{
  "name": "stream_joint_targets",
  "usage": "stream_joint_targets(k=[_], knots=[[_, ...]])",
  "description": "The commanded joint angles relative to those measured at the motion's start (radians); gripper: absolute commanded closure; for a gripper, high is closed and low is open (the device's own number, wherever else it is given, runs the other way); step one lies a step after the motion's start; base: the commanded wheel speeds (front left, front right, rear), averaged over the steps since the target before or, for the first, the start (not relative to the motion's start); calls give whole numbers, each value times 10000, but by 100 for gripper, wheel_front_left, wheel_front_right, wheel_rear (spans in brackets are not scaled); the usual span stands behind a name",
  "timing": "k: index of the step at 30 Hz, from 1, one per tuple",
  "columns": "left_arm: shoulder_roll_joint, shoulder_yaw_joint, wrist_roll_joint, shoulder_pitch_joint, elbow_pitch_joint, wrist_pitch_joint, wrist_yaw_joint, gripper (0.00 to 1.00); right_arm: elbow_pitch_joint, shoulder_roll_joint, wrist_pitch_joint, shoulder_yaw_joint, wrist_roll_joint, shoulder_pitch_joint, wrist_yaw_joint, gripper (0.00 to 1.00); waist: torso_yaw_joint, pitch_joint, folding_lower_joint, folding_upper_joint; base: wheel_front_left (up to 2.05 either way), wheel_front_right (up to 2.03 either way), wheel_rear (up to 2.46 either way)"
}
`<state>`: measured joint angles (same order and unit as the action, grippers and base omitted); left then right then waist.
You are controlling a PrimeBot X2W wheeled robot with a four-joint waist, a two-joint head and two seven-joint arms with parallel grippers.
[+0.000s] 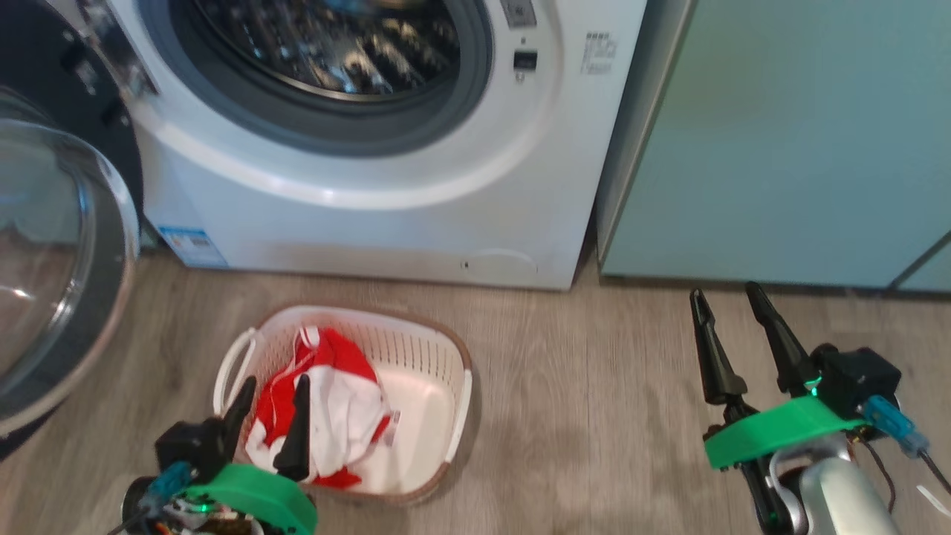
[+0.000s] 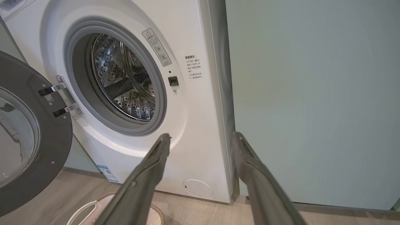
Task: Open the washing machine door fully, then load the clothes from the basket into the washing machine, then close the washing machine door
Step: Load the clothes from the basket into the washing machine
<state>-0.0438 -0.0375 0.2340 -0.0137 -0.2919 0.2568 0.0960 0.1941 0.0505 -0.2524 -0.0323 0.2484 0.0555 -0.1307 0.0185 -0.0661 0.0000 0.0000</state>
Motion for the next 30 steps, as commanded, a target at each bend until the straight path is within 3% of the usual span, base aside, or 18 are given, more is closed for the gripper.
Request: stream_joint_targets(k=[1, 7, 19, 30], knots=[[-64, 278, -111, 607, 102, 49, -44, 0, -368, -3, -93, -259, -84, 508, 0, 0, -152, -469, 0, 0, 0, 0, 0], [-217, 308, -395, 1630, -2254, 49, 64, 0, -507, -3, -93, -325, -211, 875, 0, 0, -533, -1828, 0, 0, 0, 0, 0], [-1606, 1, -784, 4984, -6857, 49, 276, 0, -1085, -3, -93, -608, -132, 1620, 0, 0, -1783, -4707, 0, 0, 0, 0, 0], [-2610, -206, -712, 6988, -9031, 45, 322, 0, -1706, -3, -93, -808, 273, 1913, 0, 0, -2734, -6390, 0, 0, 0, 0, 0]])
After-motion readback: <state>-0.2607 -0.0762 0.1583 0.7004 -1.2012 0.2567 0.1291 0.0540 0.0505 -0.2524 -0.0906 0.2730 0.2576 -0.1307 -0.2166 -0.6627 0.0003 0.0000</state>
